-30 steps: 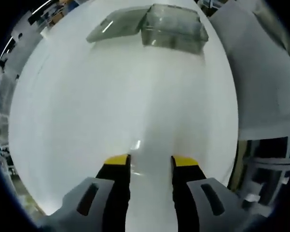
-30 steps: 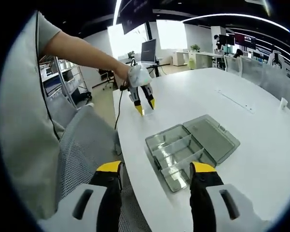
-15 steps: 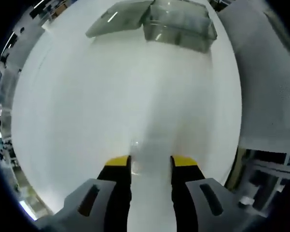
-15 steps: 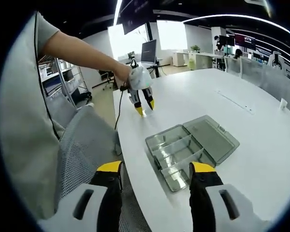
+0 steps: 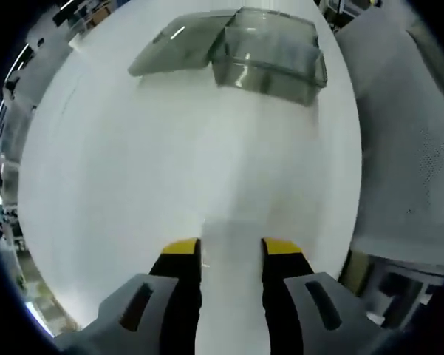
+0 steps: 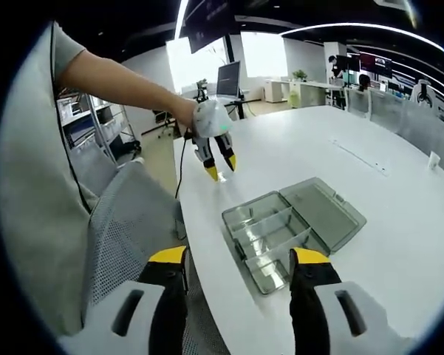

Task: Insert the divider into the dual guide fixture by aligning both edges with the guide slots and pushing it downward to the bottom, including one-sided entry, uneven engagement, binding, and posture correction.

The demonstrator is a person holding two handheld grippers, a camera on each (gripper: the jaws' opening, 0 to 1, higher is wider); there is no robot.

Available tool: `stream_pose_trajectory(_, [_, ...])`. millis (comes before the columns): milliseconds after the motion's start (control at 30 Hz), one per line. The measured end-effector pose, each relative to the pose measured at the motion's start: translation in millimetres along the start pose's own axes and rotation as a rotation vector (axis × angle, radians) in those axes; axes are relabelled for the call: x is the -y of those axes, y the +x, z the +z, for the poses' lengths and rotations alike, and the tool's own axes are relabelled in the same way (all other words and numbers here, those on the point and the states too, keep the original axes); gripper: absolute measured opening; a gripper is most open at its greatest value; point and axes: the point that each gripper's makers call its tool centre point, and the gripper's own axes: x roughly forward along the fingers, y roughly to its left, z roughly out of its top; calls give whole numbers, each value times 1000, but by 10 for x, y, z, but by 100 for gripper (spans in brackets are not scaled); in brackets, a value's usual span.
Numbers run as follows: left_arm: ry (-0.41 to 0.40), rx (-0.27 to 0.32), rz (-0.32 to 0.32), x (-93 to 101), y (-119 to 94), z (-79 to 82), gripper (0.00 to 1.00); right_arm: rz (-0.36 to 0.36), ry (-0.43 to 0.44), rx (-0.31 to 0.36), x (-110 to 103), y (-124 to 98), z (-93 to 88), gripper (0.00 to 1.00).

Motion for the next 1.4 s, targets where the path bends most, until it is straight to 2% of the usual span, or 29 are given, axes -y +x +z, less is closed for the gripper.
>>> stream_pose_trajectory(500, [34, 40, 19, 78, -184, 292, 27, 7, 20, 19, 14, 22, 8, 50])
stream_pose_trajectory(933, [67, 112, 74, 162, -467, 671, 27, 15, 59, 35, 56, 34, -2, 47])
stream_pose_trajectory(1400, [105, 207, 136, 339, -761, 1142, 27, 22, 133, 66, 83, 35, 42, 42])
